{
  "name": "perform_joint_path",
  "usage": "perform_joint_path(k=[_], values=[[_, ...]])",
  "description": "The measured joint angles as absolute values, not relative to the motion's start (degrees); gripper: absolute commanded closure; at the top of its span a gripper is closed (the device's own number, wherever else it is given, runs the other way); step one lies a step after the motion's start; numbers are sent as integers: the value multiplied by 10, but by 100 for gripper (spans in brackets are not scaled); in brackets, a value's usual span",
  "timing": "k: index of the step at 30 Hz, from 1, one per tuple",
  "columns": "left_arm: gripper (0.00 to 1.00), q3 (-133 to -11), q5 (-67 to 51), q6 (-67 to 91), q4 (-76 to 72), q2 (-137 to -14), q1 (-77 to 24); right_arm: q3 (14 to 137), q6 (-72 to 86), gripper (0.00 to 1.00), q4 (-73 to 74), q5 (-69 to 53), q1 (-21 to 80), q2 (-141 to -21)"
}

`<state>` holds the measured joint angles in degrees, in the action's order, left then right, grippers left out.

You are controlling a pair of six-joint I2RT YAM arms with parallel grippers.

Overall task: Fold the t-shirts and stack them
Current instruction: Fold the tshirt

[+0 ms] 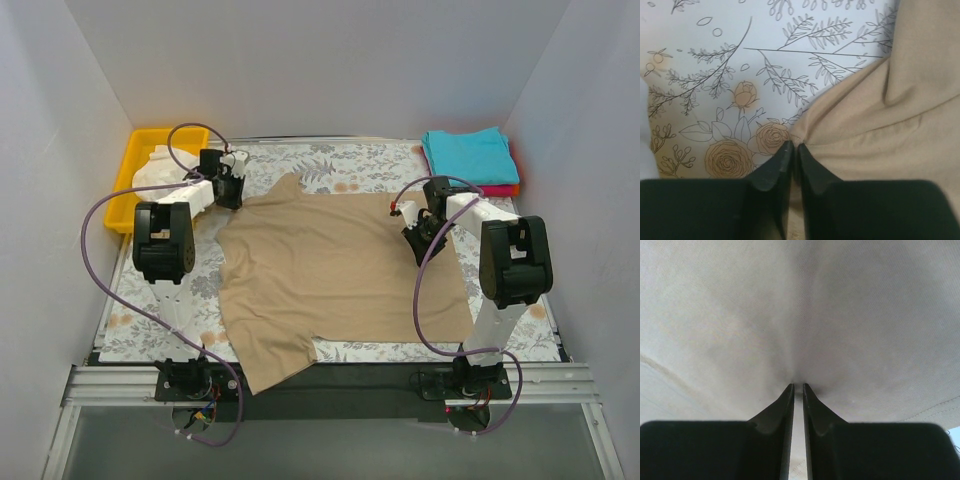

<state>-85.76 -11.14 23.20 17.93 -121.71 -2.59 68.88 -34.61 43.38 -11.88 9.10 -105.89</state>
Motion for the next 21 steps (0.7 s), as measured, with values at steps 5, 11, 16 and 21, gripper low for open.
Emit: perform_joint_path(k=[5, 11, 16, 21], values=[[62, -889, -164, 239, 193, -1218, -25, 688, -347, 83, 434, -117, 91, -1057], [53, -1035, -216, 273, 175, -1262, -45, 688, -348, 83, 435, -117, 91, -1057], [53, -1107, -225, 295, 161, -1327, -79, 690, -347, 83, 440, -116, 91, -1057], [53, -1113, -225, 305, 169, -1381, -105, 695, -347, 83, 449, -110, 90, -1060]])
